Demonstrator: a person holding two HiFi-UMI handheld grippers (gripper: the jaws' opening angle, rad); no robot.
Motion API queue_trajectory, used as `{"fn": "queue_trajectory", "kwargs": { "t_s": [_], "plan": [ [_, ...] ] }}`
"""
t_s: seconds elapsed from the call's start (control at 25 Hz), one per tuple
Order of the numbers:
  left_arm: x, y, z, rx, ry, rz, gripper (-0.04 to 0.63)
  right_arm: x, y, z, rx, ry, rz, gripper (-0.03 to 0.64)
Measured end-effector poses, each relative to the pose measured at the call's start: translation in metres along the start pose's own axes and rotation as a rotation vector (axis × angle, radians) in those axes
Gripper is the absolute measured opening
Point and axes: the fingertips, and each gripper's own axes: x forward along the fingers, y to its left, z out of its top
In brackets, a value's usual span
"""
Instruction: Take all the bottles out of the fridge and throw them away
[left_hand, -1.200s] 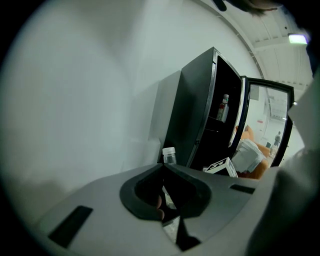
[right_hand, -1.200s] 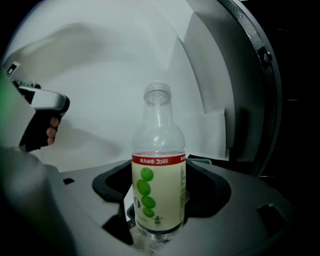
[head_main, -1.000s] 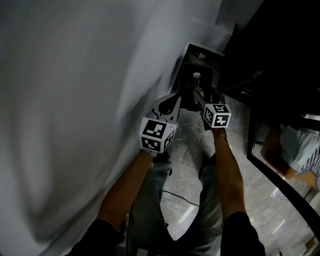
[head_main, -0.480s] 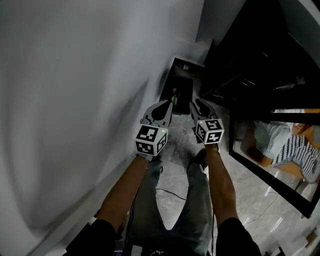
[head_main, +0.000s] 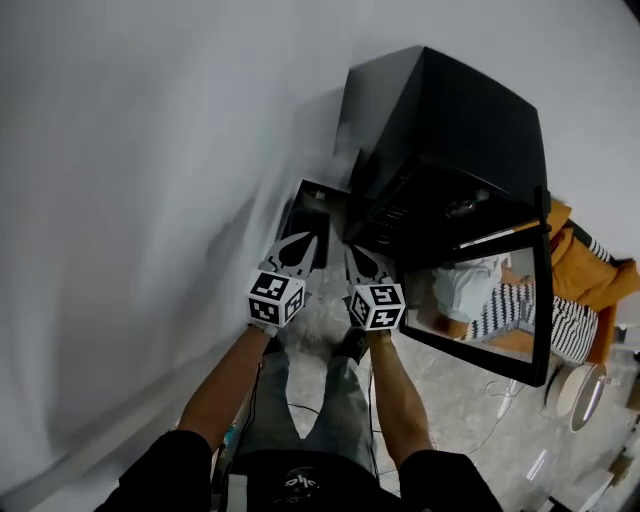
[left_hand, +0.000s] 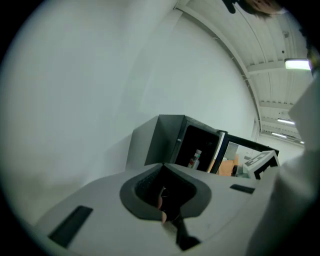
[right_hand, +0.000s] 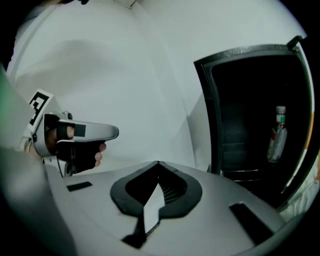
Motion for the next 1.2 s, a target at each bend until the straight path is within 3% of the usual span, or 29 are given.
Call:
{"fn": "queue_trajectory", "kwargs": {
  "t_s": [0.44, 0.92, 1.2],
  "plan": [
    [-0.017, -0.070, 0.101, 0.087, -0.042, -0.109, 0.002, -0.093, 0.013, 0.141, -0.034, -0.122, -0.102, 0.008],
    [-0.006, -0.142, 0.145, 0.167, -0.058, -0.219, 0.002, -0.160, -0.007, 0.186, -0.050, -0.178, -0.168, 0.008],
    [0.021, -0.193, 0.143, 0.200, -0.045, -0.304, 0.002, -0.212, -0.053, 0.184, -0.034, -0.197, -0.277, 0.008]
  ]
}}
